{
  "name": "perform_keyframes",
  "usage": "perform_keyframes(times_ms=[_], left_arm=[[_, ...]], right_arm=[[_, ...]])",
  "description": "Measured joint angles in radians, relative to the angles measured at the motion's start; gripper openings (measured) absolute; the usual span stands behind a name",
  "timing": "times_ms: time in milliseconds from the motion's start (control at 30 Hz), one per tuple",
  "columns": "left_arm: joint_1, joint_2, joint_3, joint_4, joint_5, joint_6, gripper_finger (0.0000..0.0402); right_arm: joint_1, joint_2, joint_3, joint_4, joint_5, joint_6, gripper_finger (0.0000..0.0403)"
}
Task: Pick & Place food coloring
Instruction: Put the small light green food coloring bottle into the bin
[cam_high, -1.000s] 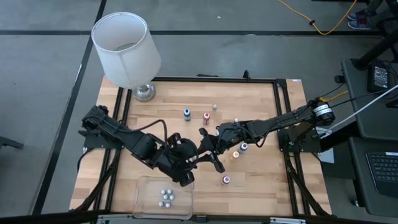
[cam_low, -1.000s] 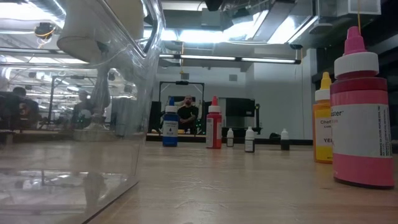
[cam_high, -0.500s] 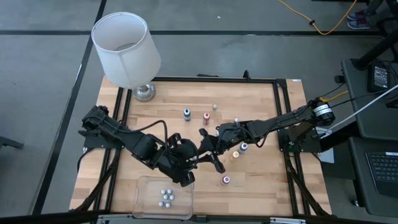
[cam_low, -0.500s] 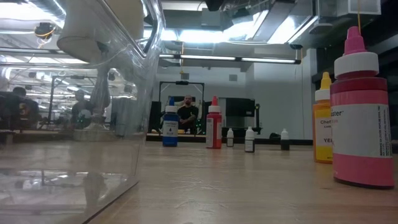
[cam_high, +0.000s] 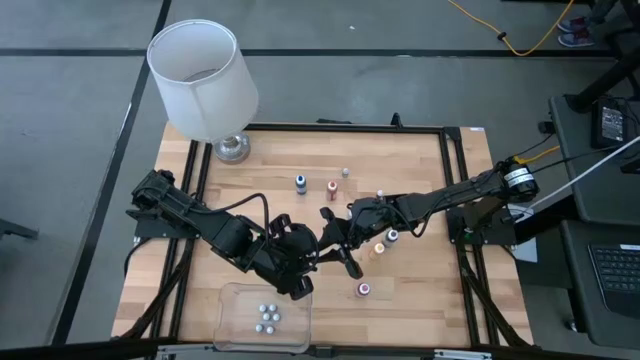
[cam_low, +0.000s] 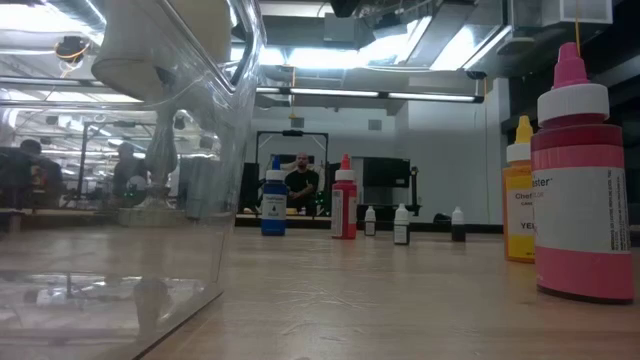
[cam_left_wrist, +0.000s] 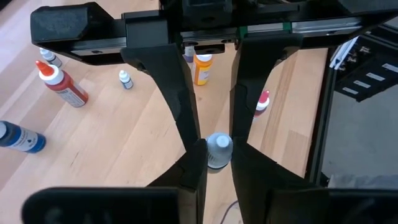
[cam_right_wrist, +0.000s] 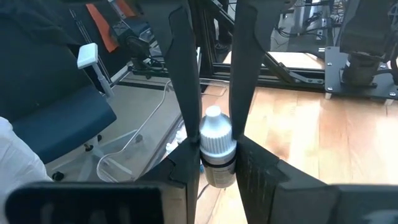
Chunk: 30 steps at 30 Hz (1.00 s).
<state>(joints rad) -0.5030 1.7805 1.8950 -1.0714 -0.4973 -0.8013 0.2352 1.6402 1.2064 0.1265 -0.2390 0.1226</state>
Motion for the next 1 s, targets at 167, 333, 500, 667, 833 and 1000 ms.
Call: perform_keyframes(times_ms=[167, 333, 500, 667, 833, 1000], left_arm=[[0.000, 0.000, 0.000, 0.001, 0.000, 0.000, 0.0058], [0.000, 0.000, 0.000, 0.005, 0.002, -0.005, 0.0058], [0.000, 0.000, 0.001, 0.006, 0.003, -0.007, 0.0058], [-0.001, -0.004, 0.003, 0.007, 0.003, -0.011, 0.0058], [-0.001, -0.003, 0.003, -0.003, 0.001, -0.015, 0.0058], [0.000, 0.001, 0.001, -0.025, 0.001, -0.027, 0.0058]], right_arm=[[0.000, 0.000, 0.000, 0.002, -0.001, 0.000, 0.0096], [0.000, 0.000, 0.000, 0.010, -0.022, -0.016, 0.0120], [-0.001, 0.000, 0.010, -0.002, -0.021, -0.026, 0.0153], [-0.001, 0.000, 0.034, -0.017, -0.022, -0.046, 0.0183], [0.008, 0.000, 0.098, -0.137, -0.023, -0.128, 0.0201], [0.018, -0.005, 0.173, -0.264, -0.032, -0.210, 0.0209]])
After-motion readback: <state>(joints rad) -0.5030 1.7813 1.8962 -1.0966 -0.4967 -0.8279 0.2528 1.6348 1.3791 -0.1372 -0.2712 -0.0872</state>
